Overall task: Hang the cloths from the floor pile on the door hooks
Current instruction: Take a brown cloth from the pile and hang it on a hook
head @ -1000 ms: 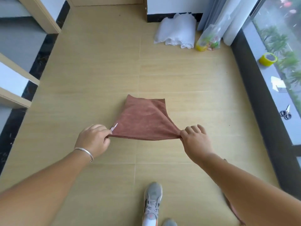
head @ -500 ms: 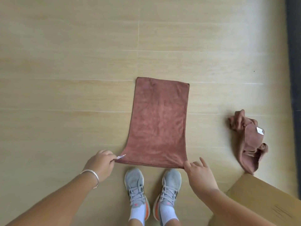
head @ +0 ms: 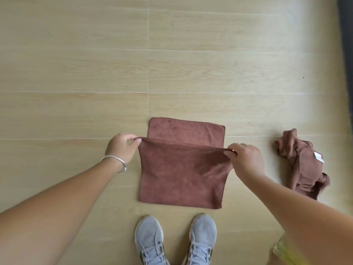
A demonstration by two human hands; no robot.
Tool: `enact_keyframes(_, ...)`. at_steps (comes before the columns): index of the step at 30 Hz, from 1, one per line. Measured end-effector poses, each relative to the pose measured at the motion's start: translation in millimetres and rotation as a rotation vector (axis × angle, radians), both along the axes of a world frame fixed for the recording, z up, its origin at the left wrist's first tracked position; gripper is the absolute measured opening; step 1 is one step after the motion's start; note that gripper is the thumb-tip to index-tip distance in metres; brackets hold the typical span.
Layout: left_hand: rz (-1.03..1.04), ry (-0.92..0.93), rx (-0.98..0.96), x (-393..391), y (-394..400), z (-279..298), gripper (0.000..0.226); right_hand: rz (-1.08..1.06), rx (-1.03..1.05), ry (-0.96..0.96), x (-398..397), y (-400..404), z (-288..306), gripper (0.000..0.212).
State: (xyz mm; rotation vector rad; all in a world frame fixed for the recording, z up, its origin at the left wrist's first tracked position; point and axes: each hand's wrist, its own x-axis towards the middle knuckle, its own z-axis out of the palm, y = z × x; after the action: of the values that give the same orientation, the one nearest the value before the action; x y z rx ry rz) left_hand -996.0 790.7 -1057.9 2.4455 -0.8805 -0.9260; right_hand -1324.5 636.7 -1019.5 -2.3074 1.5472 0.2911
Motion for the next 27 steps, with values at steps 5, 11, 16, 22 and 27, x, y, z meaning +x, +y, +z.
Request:
enact_keyframes(5,-0.069,-0.072,0.05,27,-57,-90,0.019,-0.014,-0.05,-0.006,25,-65,-95,0.02)
enact_keyframes(11,-0.217,-0.366,-0.121,51,-99,-173,0.021,0.003,-0.091,-0.05,30,-121,-190,0.022)
enact_keyframes(16,-0.263,-0.605,-0.265,70,-141,-186,0.01,0.084,-0.275,-0.175,45,-170,-210,0.022)
enact_keyframes(22,-0.494,-0.615,-0.271,38,-152,-143,0.053,0.152,-0.296,-0.209,86,-154,-183,0.04)
enact_keyframes(27,-0.965,-0.598,-0.099,-36,-67,-167,0.075,0.543,-0.176,-0.057,40,-61,-200,0.063)
